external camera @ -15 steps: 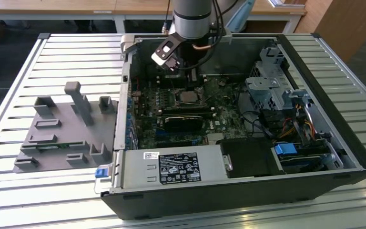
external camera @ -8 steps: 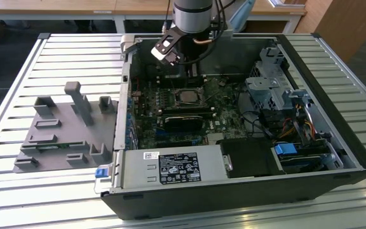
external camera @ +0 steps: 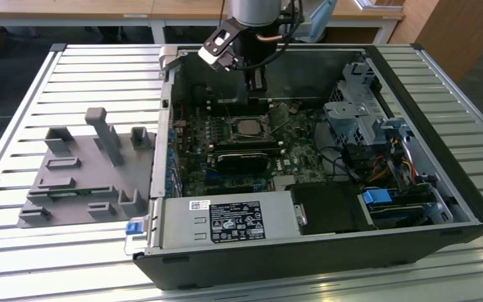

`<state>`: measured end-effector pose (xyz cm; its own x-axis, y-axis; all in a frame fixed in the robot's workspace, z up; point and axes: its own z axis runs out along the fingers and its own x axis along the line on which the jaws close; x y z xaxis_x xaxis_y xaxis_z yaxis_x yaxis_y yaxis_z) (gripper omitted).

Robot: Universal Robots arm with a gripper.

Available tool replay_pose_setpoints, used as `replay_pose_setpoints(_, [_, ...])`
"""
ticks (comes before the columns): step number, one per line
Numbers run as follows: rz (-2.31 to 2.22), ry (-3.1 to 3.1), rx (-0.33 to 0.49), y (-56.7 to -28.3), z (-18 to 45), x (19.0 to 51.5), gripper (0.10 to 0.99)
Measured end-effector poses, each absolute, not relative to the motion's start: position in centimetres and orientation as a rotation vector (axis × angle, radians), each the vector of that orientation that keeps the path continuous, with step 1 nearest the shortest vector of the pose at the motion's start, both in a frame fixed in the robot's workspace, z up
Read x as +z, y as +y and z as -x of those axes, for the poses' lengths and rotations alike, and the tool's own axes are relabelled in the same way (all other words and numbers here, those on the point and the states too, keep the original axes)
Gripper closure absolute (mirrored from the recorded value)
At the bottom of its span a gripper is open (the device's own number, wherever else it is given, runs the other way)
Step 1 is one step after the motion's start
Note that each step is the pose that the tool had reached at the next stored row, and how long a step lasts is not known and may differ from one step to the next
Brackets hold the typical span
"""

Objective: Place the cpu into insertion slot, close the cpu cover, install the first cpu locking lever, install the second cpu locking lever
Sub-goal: 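Close the cpu cover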

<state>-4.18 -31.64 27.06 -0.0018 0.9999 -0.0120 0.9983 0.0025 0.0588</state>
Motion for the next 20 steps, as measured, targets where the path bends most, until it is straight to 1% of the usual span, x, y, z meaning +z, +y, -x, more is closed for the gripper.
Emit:
replay_pose_setpoints(7, [-2.184, 2.188, 0.050, -32.8, 4.1, 27.1, 0.969])
replay_pose_setpoints(13, [-2.189, 2.194, 0.039, -32.8, 1.7, 27.0, 0.969])
replay_pose_setpoints(20, [-2.181, 2.204, 0.039, -32.5, 0.4, 26.8, 0.969])
